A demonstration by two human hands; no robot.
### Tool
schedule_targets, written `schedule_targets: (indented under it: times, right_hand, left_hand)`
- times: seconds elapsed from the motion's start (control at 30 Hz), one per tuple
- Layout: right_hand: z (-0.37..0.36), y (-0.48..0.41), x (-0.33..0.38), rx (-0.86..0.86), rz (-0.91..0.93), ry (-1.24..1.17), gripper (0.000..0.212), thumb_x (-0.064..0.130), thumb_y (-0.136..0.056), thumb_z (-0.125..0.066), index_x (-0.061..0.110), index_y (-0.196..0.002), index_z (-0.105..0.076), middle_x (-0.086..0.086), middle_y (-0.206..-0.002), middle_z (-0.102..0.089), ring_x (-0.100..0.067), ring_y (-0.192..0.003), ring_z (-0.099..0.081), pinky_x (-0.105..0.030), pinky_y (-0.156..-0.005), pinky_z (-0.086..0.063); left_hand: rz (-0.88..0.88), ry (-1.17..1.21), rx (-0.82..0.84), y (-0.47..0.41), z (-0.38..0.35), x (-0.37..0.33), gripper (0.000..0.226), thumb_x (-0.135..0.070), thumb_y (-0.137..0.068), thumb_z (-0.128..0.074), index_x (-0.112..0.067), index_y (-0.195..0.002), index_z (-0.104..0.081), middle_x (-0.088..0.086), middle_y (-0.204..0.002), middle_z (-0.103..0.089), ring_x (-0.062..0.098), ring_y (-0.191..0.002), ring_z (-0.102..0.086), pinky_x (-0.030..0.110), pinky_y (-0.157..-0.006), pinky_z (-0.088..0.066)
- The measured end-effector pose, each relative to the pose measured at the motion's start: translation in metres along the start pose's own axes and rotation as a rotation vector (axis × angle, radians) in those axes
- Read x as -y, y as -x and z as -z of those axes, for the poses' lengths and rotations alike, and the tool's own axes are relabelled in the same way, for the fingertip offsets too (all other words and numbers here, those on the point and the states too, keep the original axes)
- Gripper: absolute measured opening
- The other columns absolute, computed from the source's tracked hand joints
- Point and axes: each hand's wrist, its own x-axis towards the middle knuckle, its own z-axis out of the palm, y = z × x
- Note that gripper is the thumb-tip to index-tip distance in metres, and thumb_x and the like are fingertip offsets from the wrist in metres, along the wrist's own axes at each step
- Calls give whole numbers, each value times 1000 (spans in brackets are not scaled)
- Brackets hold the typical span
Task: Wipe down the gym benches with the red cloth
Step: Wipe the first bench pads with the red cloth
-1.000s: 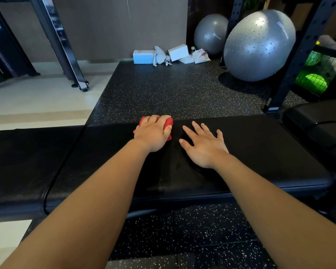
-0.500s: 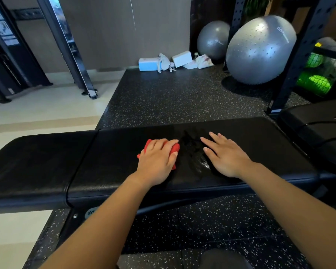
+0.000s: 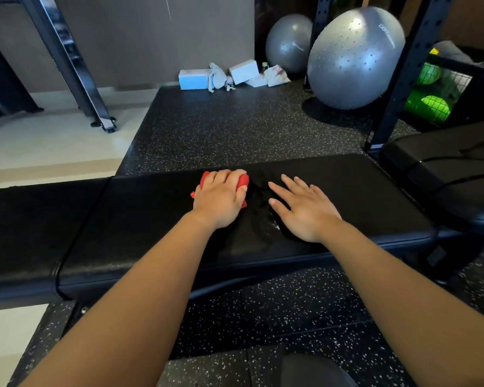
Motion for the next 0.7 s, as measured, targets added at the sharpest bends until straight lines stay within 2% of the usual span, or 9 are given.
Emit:
schedule_targets:
  times: [0.3, 0.7]
  right_hand:
    - [1, 8, 3, 0, -11, -1, 54, 50, -100, -15, 34, -151, -11, 5, -160, 1, -15, -147, 4, -37, -118, 1]
    - [-2, 1, 1, -26, -6, -12, 55, 53, -99, -15, 37, -151, -12, 7, -160, 1, -13, -147, 5, -38, -119, 0]
  left_hand:
    - [-70, -7, -44, 50, -2, -6, 45, -40, -100, -29, -33, -144, -27, -6, -145, -32, 17, -136, -22, 46, -110, -25]
    - [-38, -24, -3, -2, -6, -11, 43, -42, -100, -29, -34, -142, -28, -4, -148, -30, 20, -138, -19, 47, -110, -22]
